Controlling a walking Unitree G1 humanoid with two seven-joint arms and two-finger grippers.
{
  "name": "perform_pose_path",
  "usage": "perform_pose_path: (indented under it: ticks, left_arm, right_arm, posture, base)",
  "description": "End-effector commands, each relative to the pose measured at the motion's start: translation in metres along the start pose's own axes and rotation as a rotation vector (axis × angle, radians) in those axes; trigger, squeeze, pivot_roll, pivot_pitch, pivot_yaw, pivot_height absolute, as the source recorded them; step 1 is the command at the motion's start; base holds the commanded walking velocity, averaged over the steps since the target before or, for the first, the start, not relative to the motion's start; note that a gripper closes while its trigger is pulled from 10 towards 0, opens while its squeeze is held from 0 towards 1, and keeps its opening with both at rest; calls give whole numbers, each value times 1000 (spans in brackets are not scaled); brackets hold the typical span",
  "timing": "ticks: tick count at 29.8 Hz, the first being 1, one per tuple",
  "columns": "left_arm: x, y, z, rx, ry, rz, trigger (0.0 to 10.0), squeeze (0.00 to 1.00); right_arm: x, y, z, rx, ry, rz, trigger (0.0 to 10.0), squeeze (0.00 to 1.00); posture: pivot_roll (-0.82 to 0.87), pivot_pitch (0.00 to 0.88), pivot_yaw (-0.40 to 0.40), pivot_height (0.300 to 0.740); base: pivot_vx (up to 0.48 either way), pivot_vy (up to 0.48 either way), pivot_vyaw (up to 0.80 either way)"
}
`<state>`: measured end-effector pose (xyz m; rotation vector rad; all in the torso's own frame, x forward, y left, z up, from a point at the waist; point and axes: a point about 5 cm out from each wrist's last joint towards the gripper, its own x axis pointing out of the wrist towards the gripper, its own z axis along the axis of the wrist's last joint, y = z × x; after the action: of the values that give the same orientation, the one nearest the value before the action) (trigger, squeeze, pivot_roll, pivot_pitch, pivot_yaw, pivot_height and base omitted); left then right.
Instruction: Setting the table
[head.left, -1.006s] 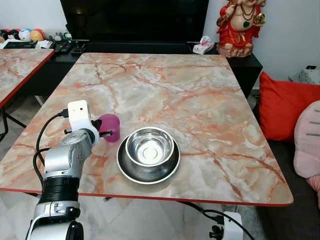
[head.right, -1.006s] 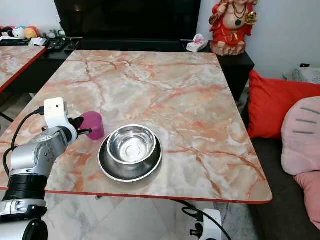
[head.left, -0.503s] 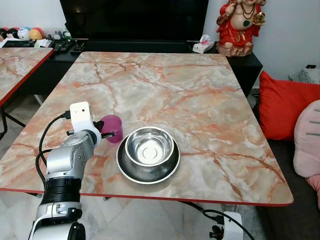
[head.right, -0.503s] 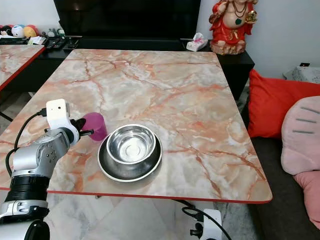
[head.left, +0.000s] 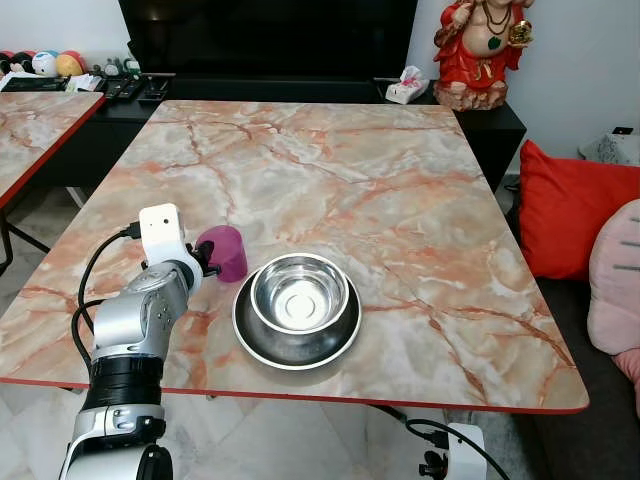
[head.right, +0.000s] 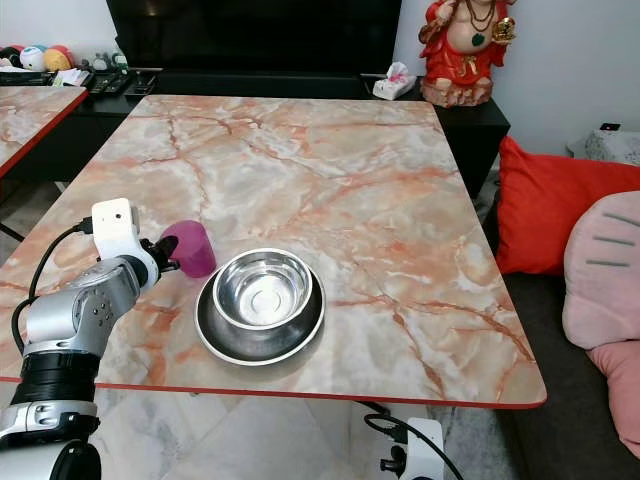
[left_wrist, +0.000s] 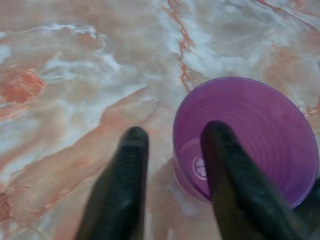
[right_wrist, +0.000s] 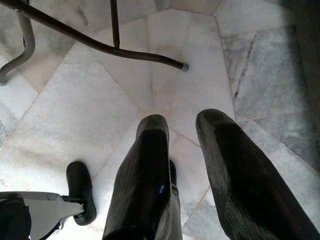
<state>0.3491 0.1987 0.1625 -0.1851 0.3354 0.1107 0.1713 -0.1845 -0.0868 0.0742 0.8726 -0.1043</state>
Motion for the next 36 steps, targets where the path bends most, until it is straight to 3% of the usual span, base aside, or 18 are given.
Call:
perform_pose_path:
  ticks: [1,15,19,22,25,29,32,36]
  left_arm:
    - [-3,-2,9,-20,-43,-9,10000,0]
    - [-6,-8,23,-26,-117,-39,10000,0]
    - [-12,-10,39,8,-270,-58,10000,0]
    - [-21,-18,51,86,-417,-128,10000,0]
    - [-38,-38,45,331,-564,-241,10000,0]
    - [-41,-39,35,394,-602,-236,10000,0]
    - [-42,-38,33,385,-609,-231,10000,0]
    - [-43,-37,15,357,-635,-179,10000,0]
  right_arm:
    - [0,-2,-1,8,7,-5,10000,0]
    - [0,-1,0,10,5,-6,10000,0]
    - [0,-1,-1,13,4,-7,10000,0]
    - [0,-1,-1,13,3,-7,10000,0]
    - [0,-1,-1,15,0,-10,10000,0]
    - [0,-2,0,20,-5,-15,10000,0]
    - [0,-2,-1,20,-5,-16,10000,0]
    - [-1,-2,-2,32,-13,-24,10000,0]
  posture:
    - [50,24,-8,736]
    - [51,23,-9,736]
    - [50,23,-8,736]
    - [53,22,-9,736]
    - [53,20,-8,736]
    - [48,18,-7,736]
    - [48,11,-6,736]
    - [44,0,-6,736]
  base:
    - [0,0,0]
    - [0,0,0]
    - [0,0,0]
    - [0,0,0]
    - [0,0,0]
    - [0,0,0]
    - [0,0,0]
    - [0,0,0]
